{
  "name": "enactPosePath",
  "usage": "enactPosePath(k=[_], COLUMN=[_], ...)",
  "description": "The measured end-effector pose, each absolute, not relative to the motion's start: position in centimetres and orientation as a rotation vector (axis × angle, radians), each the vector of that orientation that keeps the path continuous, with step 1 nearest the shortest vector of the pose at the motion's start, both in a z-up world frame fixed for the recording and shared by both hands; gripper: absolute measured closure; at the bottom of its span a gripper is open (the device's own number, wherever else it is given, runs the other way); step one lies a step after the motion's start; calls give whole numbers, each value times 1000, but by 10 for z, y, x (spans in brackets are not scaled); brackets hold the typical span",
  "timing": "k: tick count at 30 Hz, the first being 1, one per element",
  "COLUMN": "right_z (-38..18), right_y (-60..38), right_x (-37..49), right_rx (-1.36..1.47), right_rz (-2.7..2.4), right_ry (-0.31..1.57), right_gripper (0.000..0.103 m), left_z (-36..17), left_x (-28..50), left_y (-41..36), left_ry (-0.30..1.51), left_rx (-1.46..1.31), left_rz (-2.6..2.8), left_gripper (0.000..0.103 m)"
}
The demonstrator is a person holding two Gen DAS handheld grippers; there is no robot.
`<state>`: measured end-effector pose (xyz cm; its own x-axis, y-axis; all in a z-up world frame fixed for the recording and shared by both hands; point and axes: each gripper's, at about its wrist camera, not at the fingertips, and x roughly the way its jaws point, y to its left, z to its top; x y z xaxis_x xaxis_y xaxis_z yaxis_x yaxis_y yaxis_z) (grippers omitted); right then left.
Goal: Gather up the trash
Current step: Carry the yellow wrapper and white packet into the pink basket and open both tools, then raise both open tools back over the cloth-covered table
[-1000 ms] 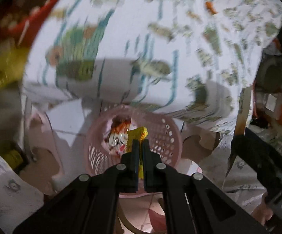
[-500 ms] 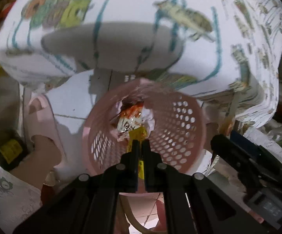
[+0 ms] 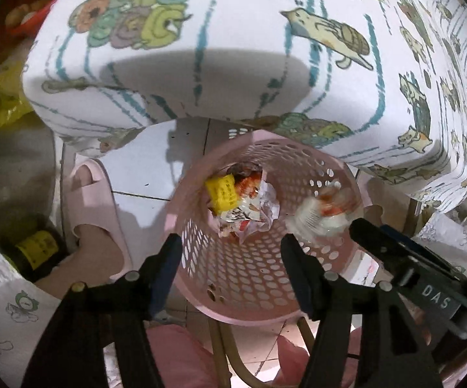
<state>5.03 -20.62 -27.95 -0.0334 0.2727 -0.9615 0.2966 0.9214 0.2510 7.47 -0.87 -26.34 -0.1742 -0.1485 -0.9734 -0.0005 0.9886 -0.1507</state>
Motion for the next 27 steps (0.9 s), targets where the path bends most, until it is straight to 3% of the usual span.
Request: enactPosePath(k=[6, 11, 14, 22, 27], right_z=[-257, -215, -185, -107, -50], right_y=[-208, -204, -206, -220, -244], right_x=[51, 54, 56, 62, 76], right_rx=[473, 434, 404, 286, 267], right_rz=[10, 31, 26, -31, -62], right_ry=[1575, 1457, 1362, 1117, 977], right_gripper=[33, 33, 33, 32, 31], left_z=[-238, -186, -154, -54, 12], left_x=[78, 81, 82, 70, 70], left_y=[-8, -3, 0, 10, 1], left_ry=[1654, 1478, 1348, 929, 720], left_rx=[-55, -33, 21, 37, 119], left_rz=[-123, -132, -111, -91, -67], left_gripper=[42, 41, 34, 2, 0])
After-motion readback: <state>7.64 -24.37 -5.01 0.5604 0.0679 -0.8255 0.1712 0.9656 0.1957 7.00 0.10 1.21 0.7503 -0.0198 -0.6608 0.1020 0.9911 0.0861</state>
